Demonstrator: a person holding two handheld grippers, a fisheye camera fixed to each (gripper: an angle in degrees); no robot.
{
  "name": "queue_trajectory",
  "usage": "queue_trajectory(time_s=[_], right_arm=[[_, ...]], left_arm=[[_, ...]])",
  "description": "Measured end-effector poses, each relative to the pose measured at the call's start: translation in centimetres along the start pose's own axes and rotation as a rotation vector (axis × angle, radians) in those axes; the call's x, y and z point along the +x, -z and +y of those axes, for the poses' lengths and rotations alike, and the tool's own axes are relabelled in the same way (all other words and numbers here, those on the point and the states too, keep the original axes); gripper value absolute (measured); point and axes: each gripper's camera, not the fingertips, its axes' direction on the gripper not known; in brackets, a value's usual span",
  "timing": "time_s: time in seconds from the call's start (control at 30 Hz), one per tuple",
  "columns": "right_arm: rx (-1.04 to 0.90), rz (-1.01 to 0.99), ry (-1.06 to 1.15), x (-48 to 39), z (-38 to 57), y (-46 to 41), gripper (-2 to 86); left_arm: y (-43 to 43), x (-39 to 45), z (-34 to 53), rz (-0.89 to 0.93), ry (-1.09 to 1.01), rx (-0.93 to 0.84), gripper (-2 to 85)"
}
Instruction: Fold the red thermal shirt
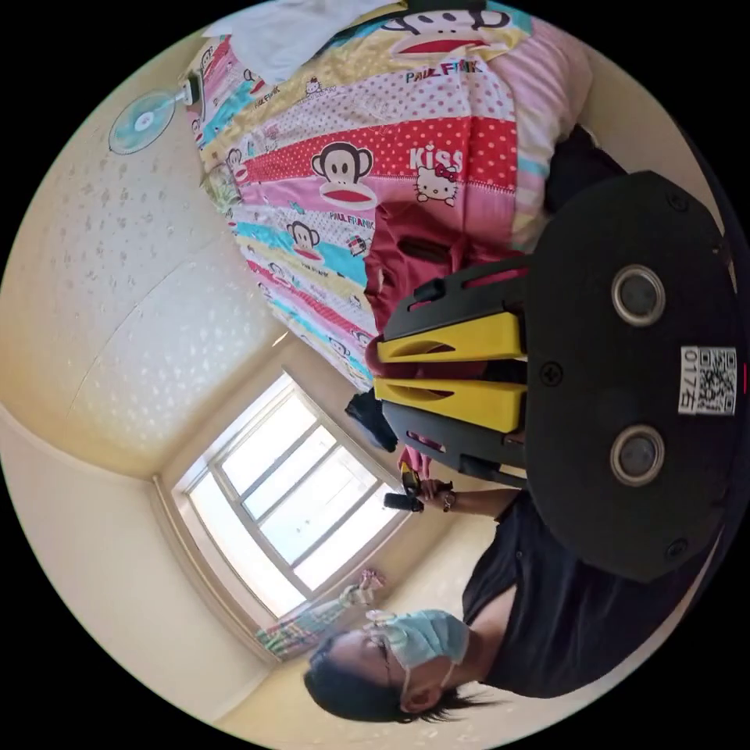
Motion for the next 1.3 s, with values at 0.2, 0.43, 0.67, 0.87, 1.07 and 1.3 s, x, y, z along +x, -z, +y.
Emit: queue_trajectory(time_s=[0.2,0.43,0.67,0.87,1.07,1.3], right_arm=[[-0.020,0.067,-0.221,10.7,-9.1,-9.7,6.4],[-0.153,0.357,-0.200,11.4,-5.7,-13.0,11.4],[-0.209,0.287,-0.361,17.3,0.1,-16.9,11.9],[-0.275,0.446,-0.331,18.1,-4.4,-21.4,14.7],[-0.311,0.479,-0.332,18.3,-6.2,-25.4,15.7],[-0.321,0.460,-0.339,18.7,-5.8,-29.2,14.0]], left_arm=[[-4.8,-12.5,-10.1,0.120,0.244,0.162,12.5],[-9.8,-12.0,-7.5,-0.131,0.258,0.055,13.5],[-18.1,-11.7,-8.5,-0.199,0.267,-0.075,13.1],[-22.1,-12.1,-15.2,-0.185,0.320,-0.228,12.0],[-21.5,-6.9,-17.7,-0.335,0.281,-0.208,15.6],[-25.1,-8.3,-22.1,-0.487,0.267,-0.208,13.6]])
